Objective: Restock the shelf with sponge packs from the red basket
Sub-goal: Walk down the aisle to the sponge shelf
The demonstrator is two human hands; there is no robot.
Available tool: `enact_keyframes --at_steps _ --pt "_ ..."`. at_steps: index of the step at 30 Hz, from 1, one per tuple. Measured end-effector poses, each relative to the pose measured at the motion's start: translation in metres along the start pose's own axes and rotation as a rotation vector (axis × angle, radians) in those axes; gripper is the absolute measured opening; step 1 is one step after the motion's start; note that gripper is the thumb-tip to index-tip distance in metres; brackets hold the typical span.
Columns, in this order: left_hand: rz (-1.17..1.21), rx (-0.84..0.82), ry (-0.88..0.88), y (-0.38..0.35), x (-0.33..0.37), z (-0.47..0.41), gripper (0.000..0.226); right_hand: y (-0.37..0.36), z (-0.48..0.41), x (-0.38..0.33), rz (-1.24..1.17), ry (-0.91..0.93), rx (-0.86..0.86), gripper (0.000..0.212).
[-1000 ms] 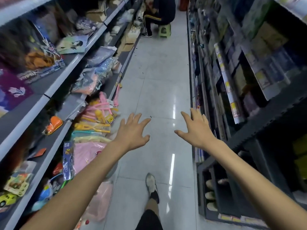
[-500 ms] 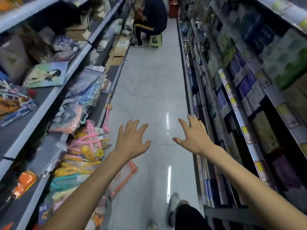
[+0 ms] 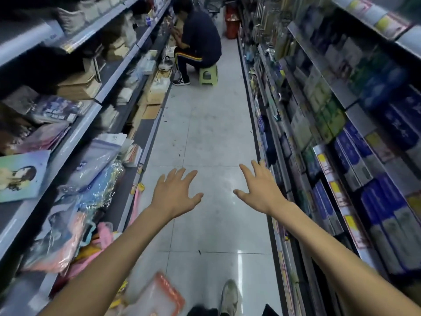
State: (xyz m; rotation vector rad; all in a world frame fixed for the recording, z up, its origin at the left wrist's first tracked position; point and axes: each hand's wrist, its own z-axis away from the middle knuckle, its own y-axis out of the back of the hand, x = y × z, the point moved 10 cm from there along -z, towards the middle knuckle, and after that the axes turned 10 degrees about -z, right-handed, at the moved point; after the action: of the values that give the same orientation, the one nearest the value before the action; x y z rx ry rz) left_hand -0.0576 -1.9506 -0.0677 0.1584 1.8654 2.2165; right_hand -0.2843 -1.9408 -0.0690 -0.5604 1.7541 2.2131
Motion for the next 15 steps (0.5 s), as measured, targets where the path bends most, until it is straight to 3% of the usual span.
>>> enact_keyframes --at_steps 15 --pt "0.036 0.044 0.004 0.044 -0.094 -0.363 0.079 0.073 -0.379 0.011 0.060 0.080 -0.017 0.083"
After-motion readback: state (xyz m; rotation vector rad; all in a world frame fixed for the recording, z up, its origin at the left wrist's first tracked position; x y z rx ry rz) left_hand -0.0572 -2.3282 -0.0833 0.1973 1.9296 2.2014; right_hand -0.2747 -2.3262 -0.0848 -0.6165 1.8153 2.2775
